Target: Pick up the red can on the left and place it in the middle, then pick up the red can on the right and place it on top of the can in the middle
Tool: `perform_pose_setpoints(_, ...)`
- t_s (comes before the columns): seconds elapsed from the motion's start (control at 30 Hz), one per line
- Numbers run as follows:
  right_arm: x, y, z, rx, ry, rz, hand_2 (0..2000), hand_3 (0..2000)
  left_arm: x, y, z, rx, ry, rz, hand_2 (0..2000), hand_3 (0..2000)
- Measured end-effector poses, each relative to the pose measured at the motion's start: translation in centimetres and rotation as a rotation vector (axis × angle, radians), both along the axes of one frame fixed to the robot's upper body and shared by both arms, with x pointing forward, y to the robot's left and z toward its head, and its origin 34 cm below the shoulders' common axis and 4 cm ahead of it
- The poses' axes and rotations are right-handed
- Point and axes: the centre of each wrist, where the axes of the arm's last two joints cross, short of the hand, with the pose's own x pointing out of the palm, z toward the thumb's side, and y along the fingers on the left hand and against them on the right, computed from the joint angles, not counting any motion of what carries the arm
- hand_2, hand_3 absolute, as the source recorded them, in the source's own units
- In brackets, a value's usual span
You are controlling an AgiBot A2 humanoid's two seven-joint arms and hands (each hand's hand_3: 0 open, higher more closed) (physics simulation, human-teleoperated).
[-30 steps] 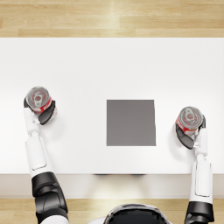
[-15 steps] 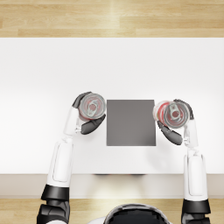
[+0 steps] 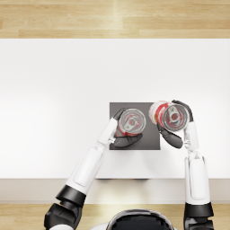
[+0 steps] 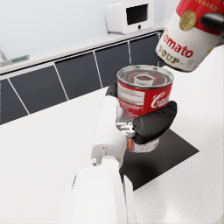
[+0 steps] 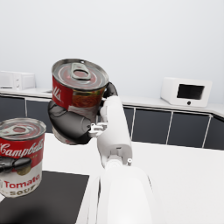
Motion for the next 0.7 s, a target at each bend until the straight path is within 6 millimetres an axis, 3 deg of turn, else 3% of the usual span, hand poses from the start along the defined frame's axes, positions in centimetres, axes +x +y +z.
perform_pose_setpoints(0.2, -0.2, 0.4, 0.8, 0.013, -0.033, 0.0, 2000, 1520, 0.5, -1.3, -3.5, -0.111, -0.084, -0.047, 2000, 1520)
perform_pose_setpoints(0.47, -0.7, 2.3, 2.4, 0.009, -0.096, 0.069, 2000, 1520, 0.9, -1.7, -5.7, -0.131, -0.05, -0.033, 2000, 1520)
perform_pose_setpoints(0.5, -0.8, 2.7, 2.7, 0.008, -0.105, 0.082, 2000, 1520, 0.9, -1.7, -5.9, -0.133, -0.043, -0.029, 639, 1193)
perform_pose_setpoints(0.53, -0.8, 3.0, 2.9, 0.011, -0.115, 0.089, 2000, 1520, 0.9, -1.7, -6.0, -0.136, -0.04, -0.02, 0, 867)
perform_pose_setpoints(0.6, -0.9, 3.8, 3.4, 0.01, -0.131, 0.114, 2000, 1520, 0.7, -1.7, -6.1, -0.144, -0.043, -0.004, 0, 213)
perform_pose_setpoints(0.63, -0.9, 4.2, 3.6, 0.012, -0.138, 0.123, 2000, 1520, 0.6, -1.7, -6.0, -0.149, -0.049, 0.009, 0, 0)
perform_pose_setpoints(0.7, -0.9, 4.8, 3.9, 0.014, -0.147, 0.141, 2000, 1520, 0.1, -1.6, -5.8, -0.163, -0.065, 0.02, 0, 0)
